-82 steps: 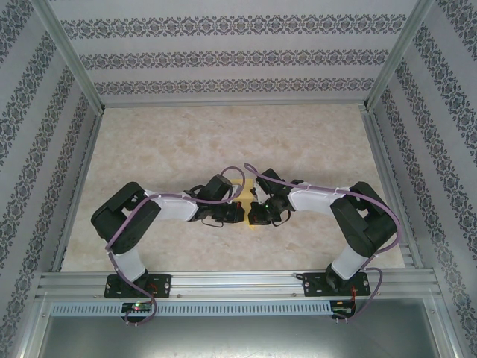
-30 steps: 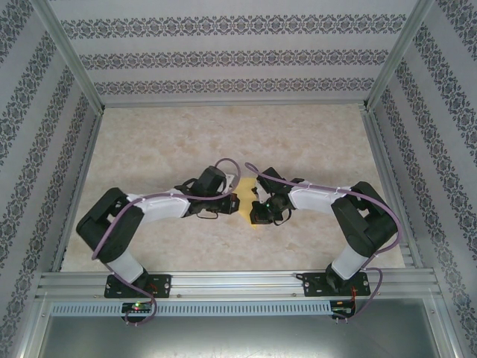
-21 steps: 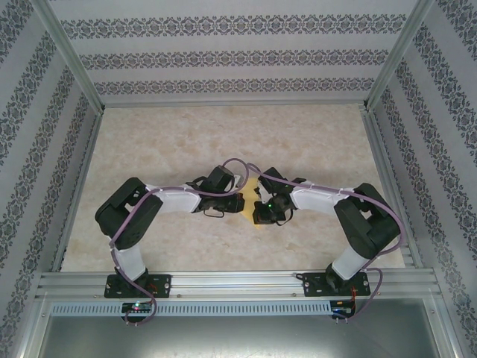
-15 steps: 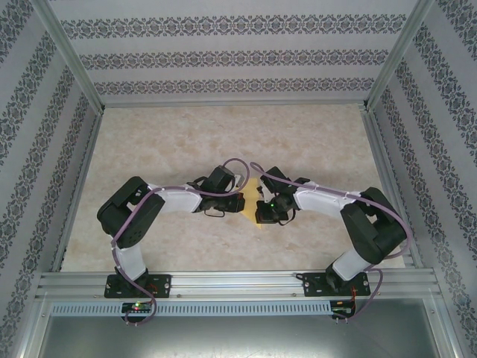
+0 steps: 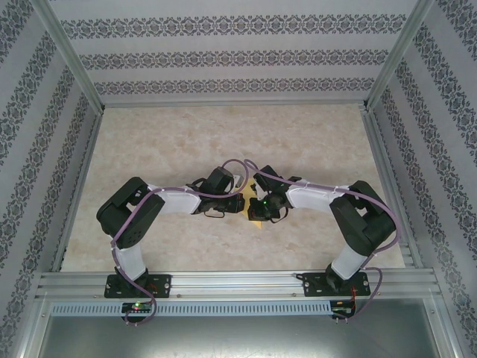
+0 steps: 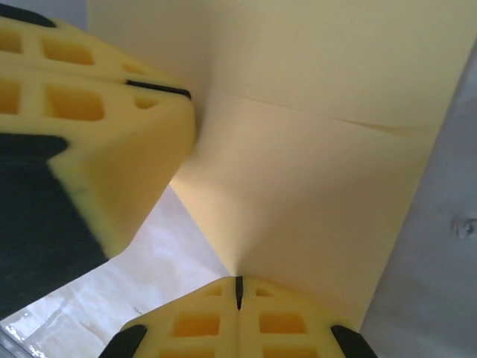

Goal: Fold a paper plane with a square sheet of paper (fold left side to right side)
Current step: Third fold the triangle at the center of the table.

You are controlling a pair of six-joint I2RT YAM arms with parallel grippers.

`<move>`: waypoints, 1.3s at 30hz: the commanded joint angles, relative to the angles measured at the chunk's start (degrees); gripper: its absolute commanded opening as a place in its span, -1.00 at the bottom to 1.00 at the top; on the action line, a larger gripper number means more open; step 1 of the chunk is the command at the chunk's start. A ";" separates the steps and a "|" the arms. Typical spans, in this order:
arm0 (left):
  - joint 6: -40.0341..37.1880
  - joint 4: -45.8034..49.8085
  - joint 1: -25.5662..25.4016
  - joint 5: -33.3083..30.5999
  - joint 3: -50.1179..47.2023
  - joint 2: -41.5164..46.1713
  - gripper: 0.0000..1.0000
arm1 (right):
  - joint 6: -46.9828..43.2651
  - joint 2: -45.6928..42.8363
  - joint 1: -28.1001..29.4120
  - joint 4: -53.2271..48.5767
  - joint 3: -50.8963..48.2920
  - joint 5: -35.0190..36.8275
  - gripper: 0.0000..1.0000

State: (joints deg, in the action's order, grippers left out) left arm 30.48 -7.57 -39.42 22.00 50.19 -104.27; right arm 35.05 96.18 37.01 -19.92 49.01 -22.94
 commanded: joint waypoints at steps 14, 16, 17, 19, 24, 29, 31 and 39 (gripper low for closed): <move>-1.61 6.14 -0.45 -5.34 0.27 -0.54 -0.96 | -0.60 -7.59 -1.54 -6.51 -8.58 0.79 -1.00; -1.87 6.39 -0.48 -5.54 0.63 -0.66 -0.96 | -0.69 -8.57 -2.07 -6.95 -9.68 0.79 -1.00; -1.94 6.54 -0.48 -5.59 0.73 -0.65 -0.96 | -0.85 -8.95 -2.33 -7.13 -10.12 0.83 -1.00; -2.03 6.73 -0.41 -5.59 1.00 -0.72 -0.97 | -0.80 -10.08 -2.90 -7.26 -11.30 0.88 -1.00; -2.18 7.06 -0.40 -4.49 1.94 -0.04 -0.95 | -2.21 -14.60 -3.52 -7.37 -11.51 0.88 -1.00; -0.87 6.95 -0.18 -0.86 3.32 3.68 -0.78 | -4.63 -20.59 -5.88 -3.20 -11.57 1.12 -0.76; -0.19 7.06 0.23 0.03 3.62 6.23 -0.66 | -6.15 -21.70 -7.46 0.38 -11.74 0.75 -0.61; 3.70 5.96 2.76 -1.94 -1.21 14.79 -0.02 | -9.89 -17.29 -11.78 20.61 -13.79 -3.40 -0.07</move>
State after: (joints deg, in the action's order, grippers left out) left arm 32.21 -2.09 -37.76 20.91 51.42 -91.09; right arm 27.73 76.23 26.20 -8.99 36.18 -23.40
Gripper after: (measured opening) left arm 0.474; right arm 0.459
